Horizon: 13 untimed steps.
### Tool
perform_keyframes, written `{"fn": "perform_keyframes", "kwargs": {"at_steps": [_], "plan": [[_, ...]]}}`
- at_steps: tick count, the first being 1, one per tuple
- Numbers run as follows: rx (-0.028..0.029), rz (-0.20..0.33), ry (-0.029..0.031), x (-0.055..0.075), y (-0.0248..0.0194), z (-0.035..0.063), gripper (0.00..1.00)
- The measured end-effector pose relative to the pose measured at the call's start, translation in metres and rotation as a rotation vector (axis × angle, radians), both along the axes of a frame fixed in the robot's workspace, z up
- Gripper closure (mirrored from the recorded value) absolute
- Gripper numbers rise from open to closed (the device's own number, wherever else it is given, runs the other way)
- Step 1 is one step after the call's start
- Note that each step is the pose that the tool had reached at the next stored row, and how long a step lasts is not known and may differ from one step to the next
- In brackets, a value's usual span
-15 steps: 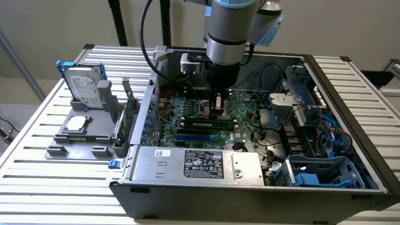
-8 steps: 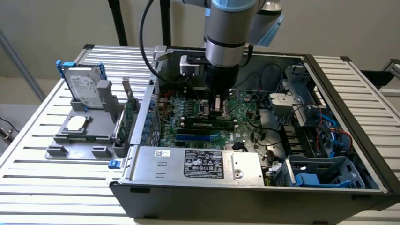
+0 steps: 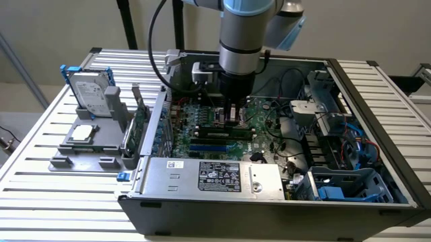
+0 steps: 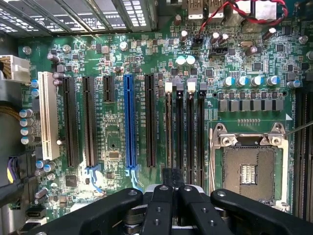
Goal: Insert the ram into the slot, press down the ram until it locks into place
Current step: 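Press down the ram until it locks into place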
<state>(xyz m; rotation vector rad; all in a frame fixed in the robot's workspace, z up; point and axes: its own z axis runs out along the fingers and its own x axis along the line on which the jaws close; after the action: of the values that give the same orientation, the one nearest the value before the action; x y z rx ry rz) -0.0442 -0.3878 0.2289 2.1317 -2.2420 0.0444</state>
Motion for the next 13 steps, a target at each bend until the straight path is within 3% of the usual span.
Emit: {"fn": "perform_keyframes", "kwargs": {"at_steps": [6,13], "plan": [[0.0019,0.0,-0.0035,-0.001,0.0002,-0.0008,0.89],[0.0011,0.0,0.0042,0.0,0.0001,0.0257,0.89]]}}
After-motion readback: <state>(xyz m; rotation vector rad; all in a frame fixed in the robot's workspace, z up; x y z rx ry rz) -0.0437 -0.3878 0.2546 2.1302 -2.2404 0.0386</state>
